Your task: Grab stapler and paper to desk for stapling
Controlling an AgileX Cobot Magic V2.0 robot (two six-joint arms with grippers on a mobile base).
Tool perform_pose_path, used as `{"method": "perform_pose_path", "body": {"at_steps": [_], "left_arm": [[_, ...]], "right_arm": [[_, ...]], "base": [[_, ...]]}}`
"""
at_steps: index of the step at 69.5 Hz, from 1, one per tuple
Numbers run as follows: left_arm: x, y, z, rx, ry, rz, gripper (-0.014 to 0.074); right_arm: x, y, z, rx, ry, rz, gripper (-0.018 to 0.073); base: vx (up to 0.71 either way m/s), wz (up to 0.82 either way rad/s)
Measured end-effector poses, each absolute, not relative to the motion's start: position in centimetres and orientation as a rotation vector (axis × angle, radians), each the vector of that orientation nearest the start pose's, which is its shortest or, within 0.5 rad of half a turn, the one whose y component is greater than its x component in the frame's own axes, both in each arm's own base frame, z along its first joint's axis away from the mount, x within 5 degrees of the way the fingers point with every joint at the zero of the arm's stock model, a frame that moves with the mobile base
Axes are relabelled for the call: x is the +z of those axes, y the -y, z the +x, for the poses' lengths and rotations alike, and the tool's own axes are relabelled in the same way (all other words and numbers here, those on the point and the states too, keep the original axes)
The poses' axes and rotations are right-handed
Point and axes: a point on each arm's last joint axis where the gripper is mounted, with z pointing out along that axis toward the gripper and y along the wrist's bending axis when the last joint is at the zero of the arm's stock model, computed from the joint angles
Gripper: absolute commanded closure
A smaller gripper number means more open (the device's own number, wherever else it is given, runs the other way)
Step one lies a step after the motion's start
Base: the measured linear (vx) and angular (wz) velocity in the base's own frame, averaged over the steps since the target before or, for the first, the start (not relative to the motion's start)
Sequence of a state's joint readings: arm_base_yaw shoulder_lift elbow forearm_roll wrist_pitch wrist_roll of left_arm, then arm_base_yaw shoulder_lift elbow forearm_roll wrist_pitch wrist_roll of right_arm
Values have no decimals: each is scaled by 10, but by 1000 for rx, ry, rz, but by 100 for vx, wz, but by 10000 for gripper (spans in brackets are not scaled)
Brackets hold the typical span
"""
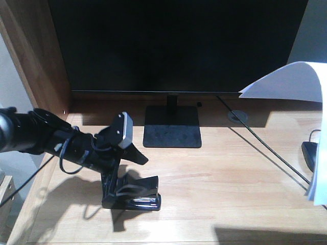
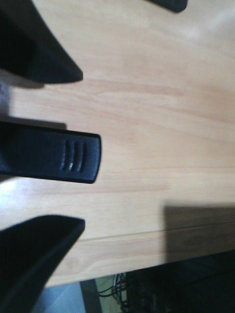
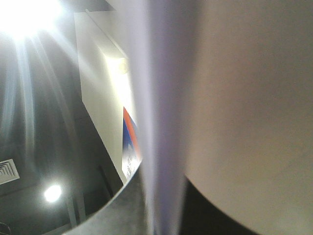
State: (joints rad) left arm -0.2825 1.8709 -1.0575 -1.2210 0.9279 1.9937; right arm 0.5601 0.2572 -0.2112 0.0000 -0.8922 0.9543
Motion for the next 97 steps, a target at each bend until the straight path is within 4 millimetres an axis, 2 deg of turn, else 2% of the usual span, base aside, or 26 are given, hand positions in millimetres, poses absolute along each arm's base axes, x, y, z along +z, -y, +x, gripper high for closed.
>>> {"method": "perform_pose_path", "body": {"at_steps": [15,28,50,76,97], "left_arm": [[203,161,309,-806,-1748,1522,419],[206,160,308,-797,-1739,1526,606],[205,160,309,-777,-1748,1526,604],[167,167,315,-823,-1815,1560,603],[164,169,314,-830,-1815,1568,603]], "right_arm": [[338,-22,34,1459,-687,137,565],[338,-22,34,1459,-687,137,565],[338,-22,34,1459,-687,137,565],[338,-22,34,1459,-687,137,565],[338,-22,34,1459,-687,137,565]], "base": [[0,0],[0,0],[0,0],[0,0],[0,0]]}}
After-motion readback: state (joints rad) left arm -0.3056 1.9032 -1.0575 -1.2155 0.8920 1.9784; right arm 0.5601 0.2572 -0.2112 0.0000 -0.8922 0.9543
